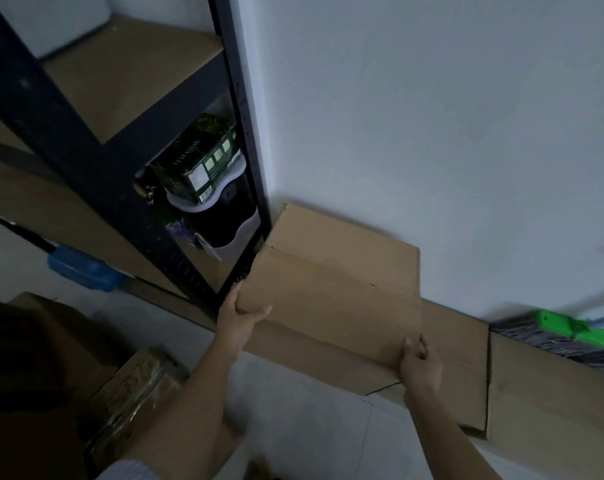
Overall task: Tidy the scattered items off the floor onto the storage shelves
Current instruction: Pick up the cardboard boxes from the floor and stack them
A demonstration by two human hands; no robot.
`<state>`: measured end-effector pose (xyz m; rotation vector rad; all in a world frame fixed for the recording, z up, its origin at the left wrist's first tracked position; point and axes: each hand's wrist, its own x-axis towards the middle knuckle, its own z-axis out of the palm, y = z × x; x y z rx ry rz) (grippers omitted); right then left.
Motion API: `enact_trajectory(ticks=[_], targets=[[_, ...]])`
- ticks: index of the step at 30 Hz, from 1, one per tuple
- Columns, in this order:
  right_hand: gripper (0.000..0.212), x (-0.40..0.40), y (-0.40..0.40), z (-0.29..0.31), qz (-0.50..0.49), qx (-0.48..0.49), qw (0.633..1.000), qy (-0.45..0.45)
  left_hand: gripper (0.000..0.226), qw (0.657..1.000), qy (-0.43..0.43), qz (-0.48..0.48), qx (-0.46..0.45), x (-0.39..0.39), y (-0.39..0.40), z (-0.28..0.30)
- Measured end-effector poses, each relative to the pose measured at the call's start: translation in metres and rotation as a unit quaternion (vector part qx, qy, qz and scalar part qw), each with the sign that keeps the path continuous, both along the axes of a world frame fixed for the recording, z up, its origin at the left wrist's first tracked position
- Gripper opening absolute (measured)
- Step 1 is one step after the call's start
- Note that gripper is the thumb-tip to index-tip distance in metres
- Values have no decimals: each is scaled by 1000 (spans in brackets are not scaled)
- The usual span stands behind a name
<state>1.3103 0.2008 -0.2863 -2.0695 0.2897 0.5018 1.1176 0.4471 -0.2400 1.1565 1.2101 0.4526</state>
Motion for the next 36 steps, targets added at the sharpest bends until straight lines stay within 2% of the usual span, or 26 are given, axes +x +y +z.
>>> enact_trajectory(ticks=[6, 10, 13, 16, 17, 19, 25, 34, 36], targets=[[44, -4, 29, -17, 15, 36, 999, -18, 80, 995, 91, -33, 18, 10, 39, -32], [41, -11, 50, -27, 5, 27, 1000, -15, 87, 981, 169, -66, 61, 3, 45, -53], [42, -19, 57, -34, 14, -3, 1000, -15, 88, 988, 147, 16, 54, 0, 37, -66], [45, -33, 59, -41, 17, -26, 999, -25, 56, 978, 159, 135, 27, 1, 24, -76], [45, -36, 60, -41, 9, -31, 999, -30, 45, 977, 165, 136, 13, 2, 21, -78], [46, -39, 65, -42, -12, -41, 999, -34, 38, 976, 188, 112, 0, 2, 20, -82], [49, -34, 74, -49, -56, -65, 996, -24, 41, 973, 219, 70, 3, -5, 25, -99], [45, -46, 68, -44, -86, -51, 994, -42, 40, 981, 180, 62, -23, -8, 31, -94], [45, -50, 66, -42, -87, -48, 994, -39, 55, 982, 173, 70, -16, -6, 34, -91]])
